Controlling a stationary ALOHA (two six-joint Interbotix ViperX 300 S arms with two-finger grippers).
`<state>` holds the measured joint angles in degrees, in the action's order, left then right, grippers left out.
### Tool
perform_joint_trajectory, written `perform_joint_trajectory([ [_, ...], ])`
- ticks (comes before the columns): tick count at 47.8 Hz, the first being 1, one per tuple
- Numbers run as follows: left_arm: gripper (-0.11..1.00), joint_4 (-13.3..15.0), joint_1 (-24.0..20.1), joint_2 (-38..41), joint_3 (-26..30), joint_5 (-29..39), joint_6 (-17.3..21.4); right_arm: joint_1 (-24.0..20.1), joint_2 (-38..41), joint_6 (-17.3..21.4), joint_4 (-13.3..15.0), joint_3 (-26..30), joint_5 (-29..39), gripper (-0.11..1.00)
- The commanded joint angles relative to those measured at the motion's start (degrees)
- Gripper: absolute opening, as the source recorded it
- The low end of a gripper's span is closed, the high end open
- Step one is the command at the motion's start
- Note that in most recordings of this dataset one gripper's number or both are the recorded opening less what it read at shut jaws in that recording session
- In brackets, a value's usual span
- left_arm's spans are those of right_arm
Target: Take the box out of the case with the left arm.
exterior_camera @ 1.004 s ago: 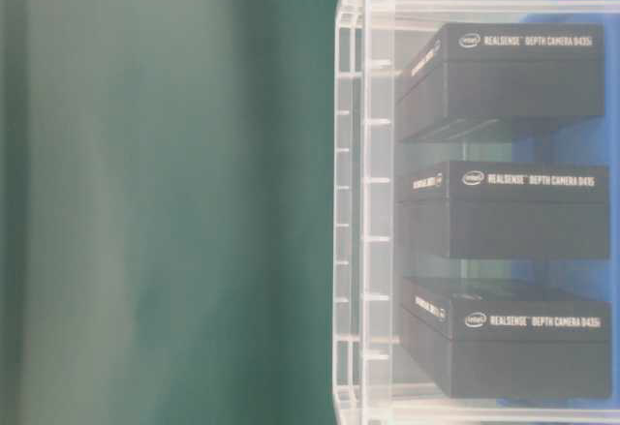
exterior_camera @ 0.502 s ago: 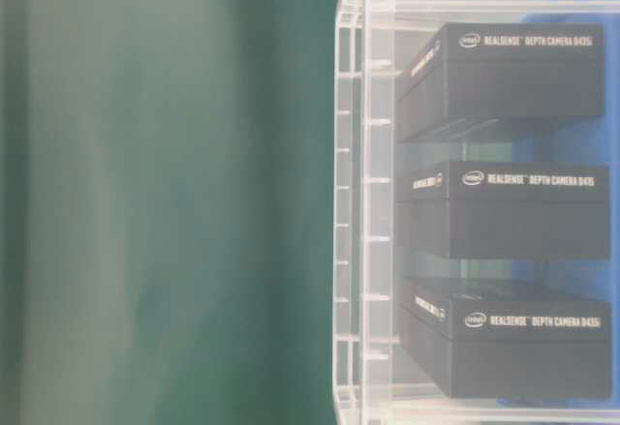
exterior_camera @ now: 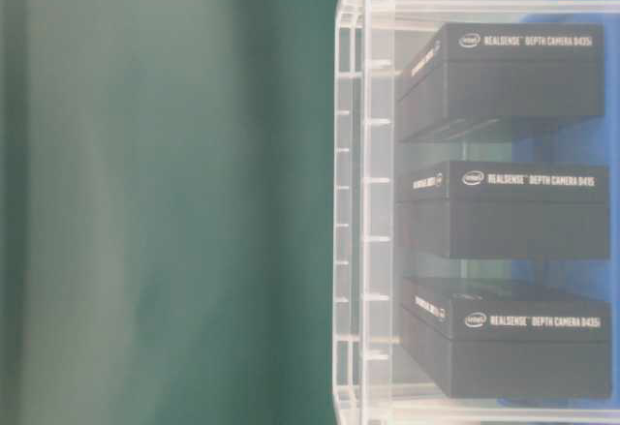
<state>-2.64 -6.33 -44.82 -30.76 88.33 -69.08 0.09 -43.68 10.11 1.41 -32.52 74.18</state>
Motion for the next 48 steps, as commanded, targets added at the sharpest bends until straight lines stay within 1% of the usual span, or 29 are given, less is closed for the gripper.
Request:
perform_joint_trajectory([
  [1, 0.02, -0.4, -3.7, 0.9, 1.7, 0.3, 2.4, 0.1, 0.1, 0.2, 0.4, 1.3, -0.1, 0.03],
  [2, 0.02, -0.4, -5.4, 1.1, 1.8, 0.3, 3.4, 0.1, 0.1, 0.2, 0.4, 1.3, -0.1, 0.03],
  [7, 0.03, -0.3, -11.0, 1.7, 1.9, 0.3, 6.9, 0.1, 0.1, 0.2, 0.7, 1.3, -0.1, 0.03],
  [10, 0.04, -0.2, -13.4, 1.9, 2.0, 0.4, 8.9, 0.1, 0.1, 0.2, 0.8, 1.3, -0.1, 0.03],
  [14, 0.04, -0.1, -15.1, 1.9, 2.0, 0.6, 10.6, 0.1, 0.1, 0.2, 0.8, 1.3, -0.1, 0.03],
  [23, 0.05, 0.0, -15.8, 2.3, 1.6, 1.6, 10.8, 0.1, 0.1, 0.2, 1.0, 1.2, -0.1, 0.03],
  [31, 0.06, 0.1, -15.8, 2.1, 1.5, 2.3, 11.2, 0.1, 0.2, 0.2, 1.7, 1.1, -0.1, 0.03],
  [36, 0.1, 0.6, -15.8, 1.8, 1.4, 2.2, 11.2, 0.1, 0.2, 0.2, 2.0, 1.1, -0.1, 0.03],
  [39, 0.17, 0.9, -15.8, 1.7, 1.3, 2.2, 11.0, 0.1, 0.3, 0.2, 2.1, 1.1, -0.1, 0.03],
  [42, 0.3, 1.0, -15.8, 1.7, 1.3, 2.4, 10.5, 0.1, 0.2, 0.2, 2.1, 1.1, -0.1, 0.03],
  [44, 0.42, 1.0, -15.8, 1.8, 1.3, 2.4, 10.2, 0.1, 0.3, 0.2, 2.1, 1.1, -0.1, 0.03],
  [48, 0.69, 0.9, -15.8, 2.1, 1.3, 2.4, 9.4, 0.1, 0.2, 0.2, 2.1, 1.1, -0.1, 0.03],
])
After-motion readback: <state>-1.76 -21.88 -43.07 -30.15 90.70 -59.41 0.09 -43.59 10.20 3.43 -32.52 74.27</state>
